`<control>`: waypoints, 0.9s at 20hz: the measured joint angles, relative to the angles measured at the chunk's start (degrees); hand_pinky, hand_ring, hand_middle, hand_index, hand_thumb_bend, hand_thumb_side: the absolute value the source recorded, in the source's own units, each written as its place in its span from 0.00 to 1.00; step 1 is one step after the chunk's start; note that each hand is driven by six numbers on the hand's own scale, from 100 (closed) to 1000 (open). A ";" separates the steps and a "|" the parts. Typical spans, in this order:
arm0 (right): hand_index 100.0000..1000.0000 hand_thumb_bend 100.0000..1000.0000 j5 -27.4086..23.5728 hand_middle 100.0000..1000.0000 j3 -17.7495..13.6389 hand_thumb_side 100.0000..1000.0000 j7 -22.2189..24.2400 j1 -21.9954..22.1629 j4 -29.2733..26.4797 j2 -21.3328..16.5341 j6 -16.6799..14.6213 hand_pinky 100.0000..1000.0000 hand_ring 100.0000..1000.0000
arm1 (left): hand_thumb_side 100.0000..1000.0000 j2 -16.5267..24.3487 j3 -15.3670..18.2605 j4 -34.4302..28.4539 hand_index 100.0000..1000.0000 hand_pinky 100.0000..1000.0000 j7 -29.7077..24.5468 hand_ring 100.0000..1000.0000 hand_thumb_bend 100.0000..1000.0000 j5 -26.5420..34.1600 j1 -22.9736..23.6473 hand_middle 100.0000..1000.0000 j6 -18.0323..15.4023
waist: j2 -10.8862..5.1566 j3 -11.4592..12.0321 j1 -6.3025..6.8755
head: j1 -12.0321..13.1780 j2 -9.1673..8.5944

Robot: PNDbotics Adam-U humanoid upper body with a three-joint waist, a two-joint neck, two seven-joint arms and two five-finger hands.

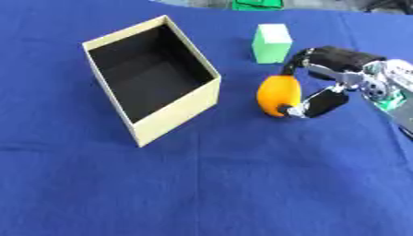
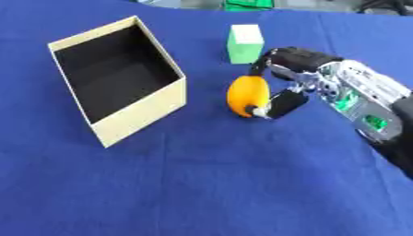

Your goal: Pick up objects on the table and place them in the box.

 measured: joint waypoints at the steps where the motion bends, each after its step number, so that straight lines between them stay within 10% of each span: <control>1: 0.72 0.30 0.00 0.60 0.00 0.34 -0.41 0.00 0.06 0.00 0.10 0.83 0.89 | 1.00 0.00 0.00 0.00 0.76 0.47 -0.01 0.65 0.14 0.00 0.00 0.61 0.00 | 0.00 -0.03 0.00 | 0.00 -0.01; 11: 0.66 0.01 -0.90 0.53 0.03 0.03 -3.60 0.00 0.07 0.06 1.18 0.74 0.81 | 1.00 -0.01 0.00 0.00 0.75 0.46 -0.04 0.64 0.13 0.00 0.00 0.60 -0.02 | 0.00 -0.12 0.00 | 0.00 -0.04; 18: 0.68 0.00 -2.79 0.55 -0.02 0.00 -5.12 0.06 -0.73 0.07 2.46 0.74 0.80 | 1.00 -0.01 0.00 0.00 0.75 0.46 -0.06 0.64 0.13 0.00 0.00 0.60 -0.03 | 0.00 -0.30 0.00 | 0.00 -0.05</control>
